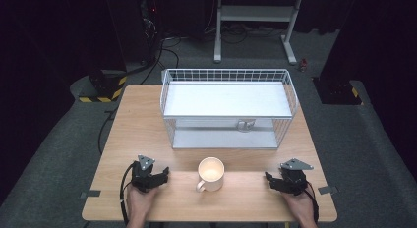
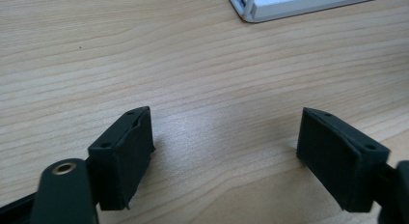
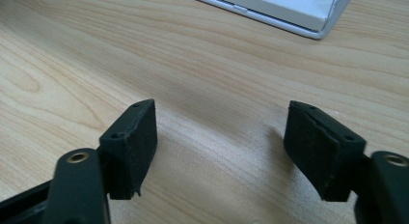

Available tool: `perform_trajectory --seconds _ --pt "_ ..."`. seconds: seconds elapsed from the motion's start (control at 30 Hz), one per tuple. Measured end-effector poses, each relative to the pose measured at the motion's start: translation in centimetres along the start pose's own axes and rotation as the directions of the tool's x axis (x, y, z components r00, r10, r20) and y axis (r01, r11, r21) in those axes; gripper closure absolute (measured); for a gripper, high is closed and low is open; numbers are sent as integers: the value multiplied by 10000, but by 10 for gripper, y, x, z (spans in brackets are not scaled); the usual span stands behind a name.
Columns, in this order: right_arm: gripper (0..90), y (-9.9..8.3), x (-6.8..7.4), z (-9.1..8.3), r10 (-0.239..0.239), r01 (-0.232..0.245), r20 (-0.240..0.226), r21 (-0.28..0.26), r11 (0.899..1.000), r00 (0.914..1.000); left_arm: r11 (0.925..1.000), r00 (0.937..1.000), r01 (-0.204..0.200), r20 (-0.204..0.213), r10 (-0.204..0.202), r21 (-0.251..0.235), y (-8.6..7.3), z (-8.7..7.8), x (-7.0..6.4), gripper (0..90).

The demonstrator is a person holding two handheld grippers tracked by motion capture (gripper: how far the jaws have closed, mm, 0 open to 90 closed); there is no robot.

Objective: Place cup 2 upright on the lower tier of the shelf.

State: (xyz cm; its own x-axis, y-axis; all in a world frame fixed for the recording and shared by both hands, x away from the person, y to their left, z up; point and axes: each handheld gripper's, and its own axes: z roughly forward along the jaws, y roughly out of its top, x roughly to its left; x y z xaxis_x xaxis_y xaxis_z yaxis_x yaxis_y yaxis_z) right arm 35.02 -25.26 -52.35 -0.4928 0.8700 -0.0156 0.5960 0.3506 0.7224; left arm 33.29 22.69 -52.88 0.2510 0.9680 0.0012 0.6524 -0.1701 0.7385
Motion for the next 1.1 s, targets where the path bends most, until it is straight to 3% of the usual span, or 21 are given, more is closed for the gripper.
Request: perform_trajectory --seconds 0.2,0.3,0.43,0.67,1.1 --pt "220 1 -1 1 67 -68 45 81 9999 10000 9996 9998 -142 137 139 249 2 0 -2 155" --pt "217 1 -1 2 100 -101 84 83 9999 9999 9997 9987 -147 486 138 186 2 -2 -3 148" --pt "217 1 -1 2 100 -100 84 82 9999 9999 9993 9950 -371 925 372 -31 2 -9 -9 139" --pt "217 1 -1 2 98 -99 85 83 9999 9999 9979 9847 -643 1625 630 27 0 -22 -18 146" --pt "217 2 -1 2 102 -103 79 82 9999 9999 9926 9722 -1174 2000 1215 -326 -3 -37 -37 139"
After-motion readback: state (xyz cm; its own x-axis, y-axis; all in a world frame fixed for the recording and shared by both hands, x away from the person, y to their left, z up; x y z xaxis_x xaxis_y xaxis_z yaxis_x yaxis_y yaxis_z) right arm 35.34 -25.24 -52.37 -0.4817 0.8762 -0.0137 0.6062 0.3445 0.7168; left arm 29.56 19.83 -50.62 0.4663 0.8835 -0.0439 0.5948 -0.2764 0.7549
